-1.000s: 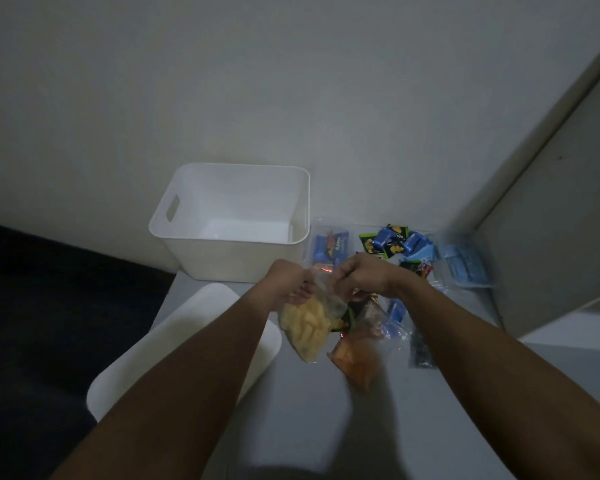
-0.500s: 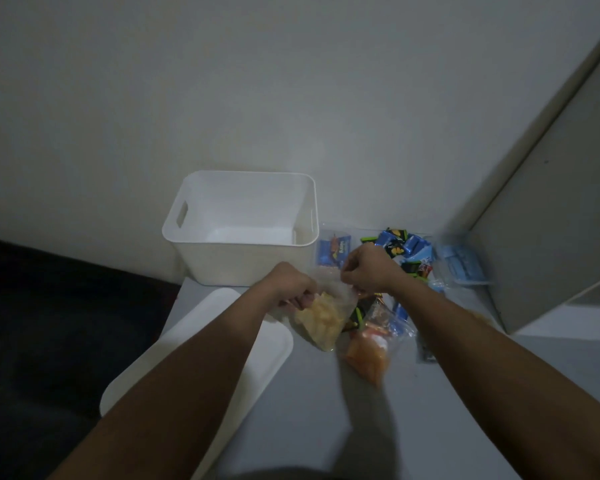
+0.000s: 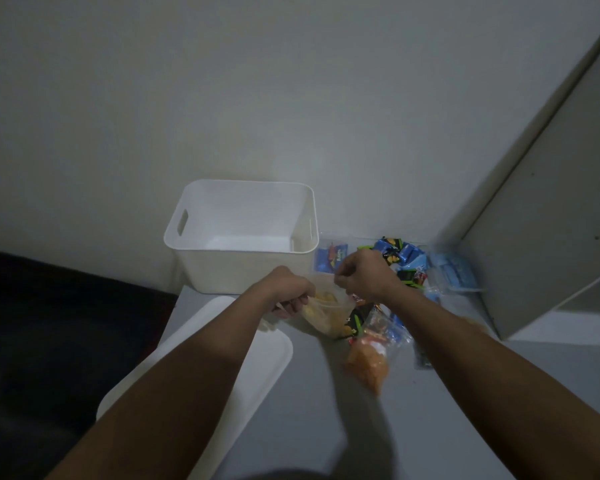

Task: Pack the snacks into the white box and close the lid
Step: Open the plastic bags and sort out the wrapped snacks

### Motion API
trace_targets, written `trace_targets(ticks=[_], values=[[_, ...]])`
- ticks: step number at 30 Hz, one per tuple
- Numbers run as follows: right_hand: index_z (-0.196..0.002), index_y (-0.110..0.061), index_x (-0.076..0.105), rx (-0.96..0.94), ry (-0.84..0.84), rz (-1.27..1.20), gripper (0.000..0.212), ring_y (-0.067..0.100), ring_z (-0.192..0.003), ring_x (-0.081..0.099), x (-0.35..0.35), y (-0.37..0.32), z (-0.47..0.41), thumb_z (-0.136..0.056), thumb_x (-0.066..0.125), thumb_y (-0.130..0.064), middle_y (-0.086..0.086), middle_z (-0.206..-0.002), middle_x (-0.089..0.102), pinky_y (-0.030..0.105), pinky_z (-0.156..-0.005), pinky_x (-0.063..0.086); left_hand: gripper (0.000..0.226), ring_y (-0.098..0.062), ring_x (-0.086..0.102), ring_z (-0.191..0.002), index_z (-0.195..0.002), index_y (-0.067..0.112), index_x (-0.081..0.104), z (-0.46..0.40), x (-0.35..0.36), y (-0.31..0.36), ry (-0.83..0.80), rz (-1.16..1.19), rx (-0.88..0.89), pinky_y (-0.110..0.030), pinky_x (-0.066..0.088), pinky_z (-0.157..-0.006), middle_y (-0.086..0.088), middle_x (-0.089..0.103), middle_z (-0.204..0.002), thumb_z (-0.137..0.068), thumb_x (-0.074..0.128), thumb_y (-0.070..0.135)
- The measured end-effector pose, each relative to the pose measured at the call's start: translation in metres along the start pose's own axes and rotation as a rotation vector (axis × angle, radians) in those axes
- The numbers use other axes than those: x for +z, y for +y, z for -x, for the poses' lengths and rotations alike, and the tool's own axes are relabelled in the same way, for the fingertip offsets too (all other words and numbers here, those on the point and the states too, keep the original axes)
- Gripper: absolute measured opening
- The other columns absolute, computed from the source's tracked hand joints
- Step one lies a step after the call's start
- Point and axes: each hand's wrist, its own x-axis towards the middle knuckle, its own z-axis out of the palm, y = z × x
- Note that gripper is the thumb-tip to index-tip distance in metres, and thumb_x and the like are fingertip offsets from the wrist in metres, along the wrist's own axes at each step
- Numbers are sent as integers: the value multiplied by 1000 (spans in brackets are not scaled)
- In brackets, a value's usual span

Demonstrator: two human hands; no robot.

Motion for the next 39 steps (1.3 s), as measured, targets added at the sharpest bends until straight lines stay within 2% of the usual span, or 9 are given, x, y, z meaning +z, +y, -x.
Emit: trace_targets(ticks=[7, 9, 13, 17, 20, 24, 27, 32, 39], values=[[-89, -11, 77, 14, -39, -22, 10, 5, -60, 67, 0, -1, -1, -82, 74, -17, 3, -80, 75, 27, -73, 58, 19, -27, 68, -66, -84, 6, 64, -7, 2, 5, 194, 111, 86, -28, 51, -54, -15, 68, -82, -74, 70, 22], [-93, -9, 76, 8, -45, -20, 12, 5, -62, 62, -2, -2, -1, -84, 72, -16, 6, -87, 76, 31, -79, 57, 11, -29, 67, -72, -88, 13, 60, -7, 2, 7, 222, 168, 133, -30, 50, -58, -15, 66, -86, -78, 65, 14], [-96, -8, 75, -5, -66, -19, 13, 5, -71, 60, -3, -1, 0, -86, 69, -14, 5, -95, 74, 32, -84, 55, 30, -30, 63, -90, -107, 14, 64, -16, 2, 0, 277, 117, 279, -29, 49, -68, -15, 63, -105, -81, 53, 2], [-95, -8, 75, -28, -72, -24, 12, 9, -79, 62, -5, 3, 1, -87, 68, -14, 6, -95, 73, 33, -85, 54, 19, -18, 59, -85, -92, 12, 72, -19, 2, -5, 391, -40, 399, -21, 41, -76, -3, 62, -89, -75, 74, 3], [-92, -9, 75, -36, -65, -23, 10, 15, -86, 65, -6, 7, 1, -86, 69, -13, 5, -93, 73, 34, -85, 54, 14, -16, 58, -81, -85, 13, 72, -21, 0, -5, 401, -87, 461, -22, 42, -76, -3, 65, -88, -73, 78, 7], [-88, -11, 75, -31, -43, -57, 7, 13, -80, 63, -6, 13, 2, -85, 69, -11, 0, -84, 69, 29, -80, 52, 16, -9, 54, -70, -83, 16, 74, -22, 0, -2, 356, -157, 517, -22, 42, -71, 3, 65, -85, -71, 81, 10], [-84, -11, 73, -25, -44, -83, 6, 11, -74, 60, -6, 14, 3, -86, 68, -13, -2, -79, 66, 27, -73, 48, 9, -6, 52, -63, -79, 14, 76, -21, -2, 3, 363, -202, 554, -23, 43, -69, 3, 66, -78, -71, 81, 11], [-79, -12, 72, -16, -61, -85, 17, 12, -64, 59, -9, 16, 5, -84, 72, -28, 4, -72, 68, 28, -64, 48, 4, -15, 58, -71, -77, 10, 75, -19, -3, 9, 394, -237, 534, -24, 46, -71, -5, 70, -79, -76, 76, 6], [-83, -13, 74, -4, 22, 1, 6, 11, -73, 63, -3, 15, 6, -80, 73, -8, -5, -74, 67, 26, -73, 51, 16, -16, 61, -76, -79, 9, 67, -18, 1, 7, 329, -228, 509, -23, 45, -73, -3, 65, -78, -82, 60, -5]])
